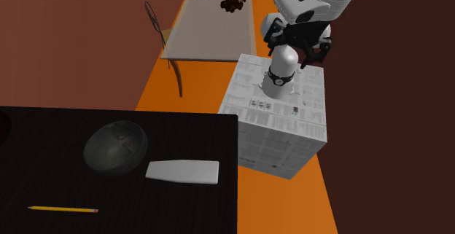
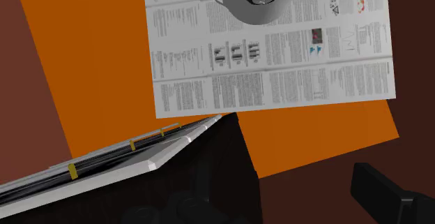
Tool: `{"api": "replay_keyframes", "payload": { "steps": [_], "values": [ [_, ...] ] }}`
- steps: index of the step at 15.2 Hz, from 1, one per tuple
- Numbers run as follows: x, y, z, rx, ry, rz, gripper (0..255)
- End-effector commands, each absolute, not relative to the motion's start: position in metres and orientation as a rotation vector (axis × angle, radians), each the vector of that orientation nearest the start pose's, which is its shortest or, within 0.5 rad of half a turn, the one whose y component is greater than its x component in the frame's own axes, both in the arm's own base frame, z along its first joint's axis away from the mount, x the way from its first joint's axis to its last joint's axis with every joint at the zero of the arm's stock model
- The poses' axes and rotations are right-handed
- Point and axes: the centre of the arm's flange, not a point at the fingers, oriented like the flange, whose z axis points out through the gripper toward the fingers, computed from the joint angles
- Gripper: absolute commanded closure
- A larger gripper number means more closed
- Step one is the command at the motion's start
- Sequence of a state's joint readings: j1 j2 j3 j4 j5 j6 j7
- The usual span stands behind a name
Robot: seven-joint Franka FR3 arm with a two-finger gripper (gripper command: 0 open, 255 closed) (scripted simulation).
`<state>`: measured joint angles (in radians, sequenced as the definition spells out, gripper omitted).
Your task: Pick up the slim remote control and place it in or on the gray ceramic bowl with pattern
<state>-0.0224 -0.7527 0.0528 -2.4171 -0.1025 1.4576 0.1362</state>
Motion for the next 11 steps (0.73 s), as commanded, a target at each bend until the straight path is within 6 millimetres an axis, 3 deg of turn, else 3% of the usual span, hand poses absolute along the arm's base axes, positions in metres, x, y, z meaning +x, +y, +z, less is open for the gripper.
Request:
{"api": "replay_keyframes", "payload": {
  "steps": [1,11],
  "values": [
    [0.299,0.001,0.544,-3.273,0.204,0.324,0],
    [0.406,-0.035,0.483,-3.149,0.784,0.237,0]
  ]
}}
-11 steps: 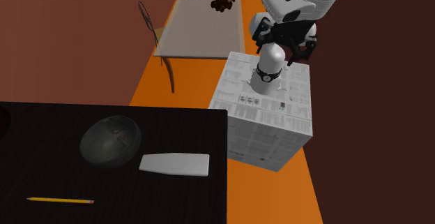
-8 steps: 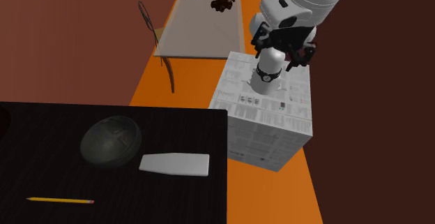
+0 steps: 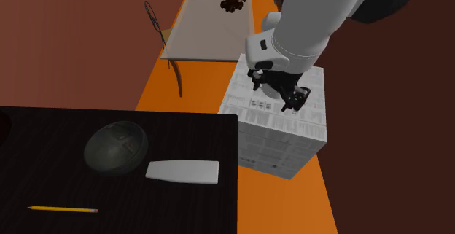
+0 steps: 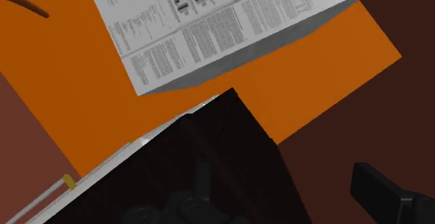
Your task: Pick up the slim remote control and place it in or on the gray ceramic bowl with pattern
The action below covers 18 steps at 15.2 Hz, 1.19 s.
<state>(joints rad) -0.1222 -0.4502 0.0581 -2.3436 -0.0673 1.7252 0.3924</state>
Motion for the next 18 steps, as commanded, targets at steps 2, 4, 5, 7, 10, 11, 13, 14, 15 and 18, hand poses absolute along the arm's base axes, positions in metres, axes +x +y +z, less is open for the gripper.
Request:
{"api": "replay_keyframes", "payload": {
  "steps": [2,4,5,7,10,11,13,14,15,18],
  "values": [
    [0.426,-0.047,0.472,-3.111,0.895,0.218,0],
    [0.445,-0.060,0.461,-3.069,1.004,0.200,0],
    [0.454,-0.067,0.456,-3.047,1.058,0.191,0],
    [0.472,-0.082,0.445,-2.999,1.164,0.172,0],
    [0.497,-0.107,0.430,-2.920,1.319,0.144,0],
    [0.505,-0.116,0.425,-2.892,1.370,0.135,0],
    [0.520,-0.134,0.415,-2.833,1.469,0.116,0],
    [0.527,-0.144,0.410,-2.802,1.518,0.106,0],
    [0.534,-0.154,0.406,-2.771,1.565,0.097,0],
    [0.552,-0.185,0.392,-2.671,1.705,0.069,0]
  ]
}}
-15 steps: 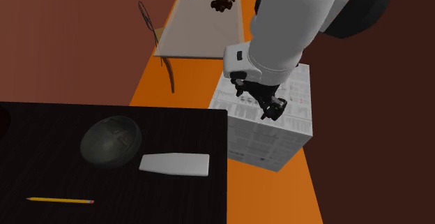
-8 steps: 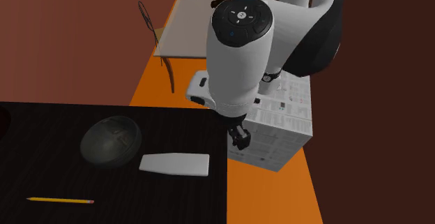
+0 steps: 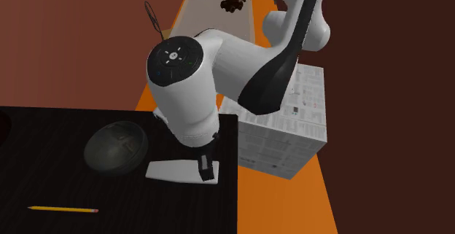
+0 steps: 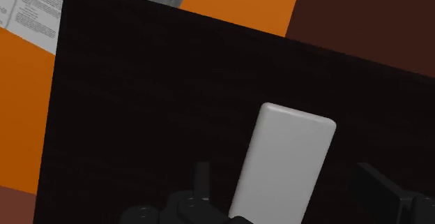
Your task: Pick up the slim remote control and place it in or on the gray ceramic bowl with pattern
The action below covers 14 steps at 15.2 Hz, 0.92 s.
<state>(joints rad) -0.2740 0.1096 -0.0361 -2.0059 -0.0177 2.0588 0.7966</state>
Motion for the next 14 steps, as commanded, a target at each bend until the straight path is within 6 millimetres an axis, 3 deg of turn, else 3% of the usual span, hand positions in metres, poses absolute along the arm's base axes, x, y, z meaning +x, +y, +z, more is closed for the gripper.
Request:
{"api": "replay_keyframes", "payload": {
  "steps": [1,6,14],
  "values": [
    [0.557,-0.196,0.387,-2.636,1.750,0.059,0],
    [0.576,-0.246,0.367,-2.472,1.941,0.017,0],
    [0.576,-0.246,0.327,-2.472,1.941,0.017,0]
  ]
}}
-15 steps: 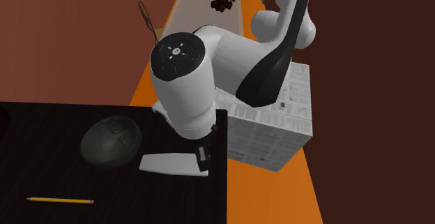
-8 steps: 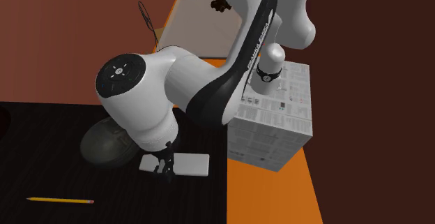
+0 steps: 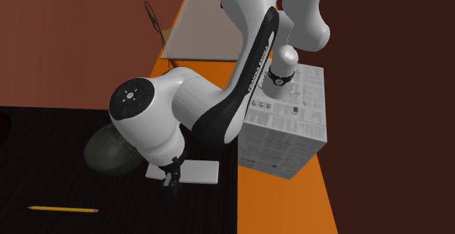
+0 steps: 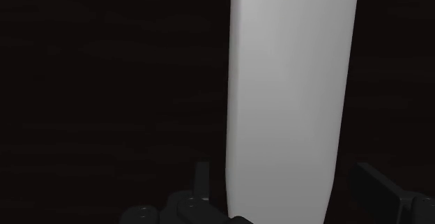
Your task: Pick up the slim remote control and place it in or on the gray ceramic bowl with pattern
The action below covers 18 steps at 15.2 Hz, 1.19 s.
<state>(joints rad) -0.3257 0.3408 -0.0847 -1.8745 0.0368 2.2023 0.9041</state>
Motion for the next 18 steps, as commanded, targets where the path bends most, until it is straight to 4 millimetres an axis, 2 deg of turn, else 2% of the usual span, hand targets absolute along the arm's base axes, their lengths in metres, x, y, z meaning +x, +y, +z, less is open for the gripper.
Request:
{"api": "replay_keyframes", "payload": {
  "steps": [1,7,8,17,18],
  "values": [
    [0.5756,-0.2457,0.3275,-2.472,1.941,0.017,0],
    [0.5757,-0.2457,0.3275,-2.472,1.941,0.017,0],
    [0.5757,-0.2457,0.3275,-2.472,1.941,0.017,255],
    [0.5756,-0.2457,0.3275,-2.472,1.941,0.017,255],
    [0.5756,-0.2457,0.3327,-2.472,1.941,0.017,255]
  ]
}}
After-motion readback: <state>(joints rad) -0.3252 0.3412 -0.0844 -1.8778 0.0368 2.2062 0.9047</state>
